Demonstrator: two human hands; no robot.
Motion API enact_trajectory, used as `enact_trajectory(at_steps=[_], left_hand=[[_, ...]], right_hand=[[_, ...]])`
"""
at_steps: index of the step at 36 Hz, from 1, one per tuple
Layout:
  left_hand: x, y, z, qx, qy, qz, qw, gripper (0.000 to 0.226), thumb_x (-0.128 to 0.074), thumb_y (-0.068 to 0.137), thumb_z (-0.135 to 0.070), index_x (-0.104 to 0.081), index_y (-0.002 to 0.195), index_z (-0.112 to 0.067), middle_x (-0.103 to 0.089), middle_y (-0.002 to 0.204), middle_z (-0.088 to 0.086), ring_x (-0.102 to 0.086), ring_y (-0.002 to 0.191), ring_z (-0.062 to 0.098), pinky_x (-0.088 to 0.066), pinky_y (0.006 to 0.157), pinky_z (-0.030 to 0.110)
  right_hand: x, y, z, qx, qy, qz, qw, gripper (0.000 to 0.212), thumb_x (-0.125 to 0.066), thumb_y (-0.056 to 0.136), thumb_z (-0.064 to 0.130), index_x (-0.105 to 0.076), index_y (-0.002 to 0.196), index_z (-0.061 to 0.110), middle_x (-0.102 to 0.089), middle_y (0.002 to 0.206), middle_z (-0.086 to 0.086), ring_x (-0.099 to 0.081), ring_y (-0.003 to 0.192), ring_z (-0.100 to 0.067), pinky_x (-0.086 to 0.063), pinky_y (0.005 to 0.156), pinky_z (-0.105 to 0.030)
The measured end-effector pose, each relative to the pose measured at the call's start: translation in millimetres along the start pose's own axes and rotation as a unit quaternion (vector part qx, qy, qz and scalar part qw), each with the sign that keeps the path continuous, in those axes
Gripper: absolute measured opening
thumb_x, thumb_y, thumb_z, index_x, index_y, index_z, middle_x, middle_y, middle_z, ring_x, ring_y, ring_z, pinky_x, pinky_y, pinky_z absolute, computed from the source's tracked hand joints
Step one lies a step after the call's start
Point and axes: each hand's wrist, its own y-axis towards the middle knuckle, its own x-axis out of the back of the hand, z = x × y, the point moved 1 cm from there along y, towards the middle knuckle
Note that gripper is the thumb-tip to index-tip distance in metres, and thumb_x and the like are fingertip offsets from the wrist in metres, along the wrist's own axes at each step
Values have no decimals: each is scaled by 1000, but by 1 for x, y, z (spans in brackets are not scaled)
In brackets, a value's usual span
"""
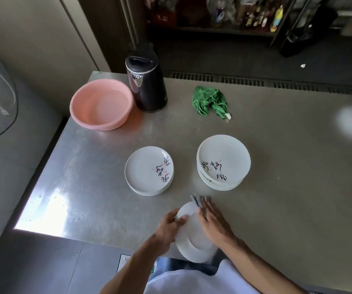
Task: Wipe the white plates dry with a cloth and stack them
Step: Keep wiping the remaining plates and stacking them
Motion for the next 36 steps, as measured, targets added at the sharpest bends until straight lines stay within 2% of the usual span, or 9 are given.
enact_trajectory(at_steps=[6,9,13,18,22,25,28,32,36], left_hand=[[-5,-1,-2,-40,77,7,996,18,-60,102,-13,-66,117,-6,-69,101,12,-62,89,22,-50,75,39],[-5,-4,-2,-49,27,-9,998,12,-61,102,-15,-65,112,-10,-70,96,9,-65,84,20,-53,70,35],[-2,-4,1,-29,-45,-28,998,23,-64,96,-15,-58,118,-10,-69,106,13,-67,94,26,-58,83,51],[-1,-5,-4,-26,-34,-16,999,24,-67,98,-22,-64,121,-15,-73,114,16,-72,100,30,-61,80,44],[3,-10,0,-35,-23,14,999,31,-71,96,-28,-69,122,-11,-72,115,22,-71,100,32,-58,90,52],[8,-13,4,-28,-34,28,999,28,-69,98,-23,-69,124,-13,-73,118,19,-71,101,28,-59,88,50],[7,-13,3,-17,-26,24,999,29,-69,97,-22,-68,125,-14,-73,119,16,-71,106,32,-58,93,54],[-1,-13,-4,-29,-8,24,999,25,-73,92,-18,-70,115,-9,-74,110,18,-71,94,27,-60,82,45],[-2,-11,0,-31,-32,19,999,19,-66,96,-9,-69,115,-8,-75,108,17,-70,93,25,-58,80,44]], right_hand=[[-5,-12,19,156,-71,-14,985,54,-27,107,44,-32,155,19,-19,163,5,-8,153,-19,-4,124,-31],[-5,-8,9,18,-46,-23,998,58,-20,107,45,-16,159,19,-6,167,0,-3,154,-16,2,124,-28],[-2,-5,8,-114,11,-40,993,61,-17,108,43,-7,160,13,-4,167,-7,-2,154,-16,-2,124,-29],[-7,-6,20,-3,15,-48,999,57,-31,108,34,-18,158,10,-10,166,-8,-2,154,-17,0,125,-31],[-6,-10,27,66,45,-43,996,64,-27,104,52,-29,155,15,-13,162,9,-5,152,-4,-9,125,-31],[-6,-6,17,49,-14,-68,996,64,-27,104,51,-32,155,13,-18,164,2,-12,153,-12,-8,124,-26],[-1,1,9,-27,-19,-7,999,66,-11,103,48,-18,159,15,-9,167,-4,-8,154,-17,0,121,-25],[0,-3,35,145,-28,-57,987,60,-20,106,46,-46,147,9,-41,155,-9,-33,146,-26,-15,120,-30],[-10,-4,32,142,-70,-36,987,63,-19,104,50,-39,152,15,-28,162,0,-18,152,-19,-10,124,-33]])
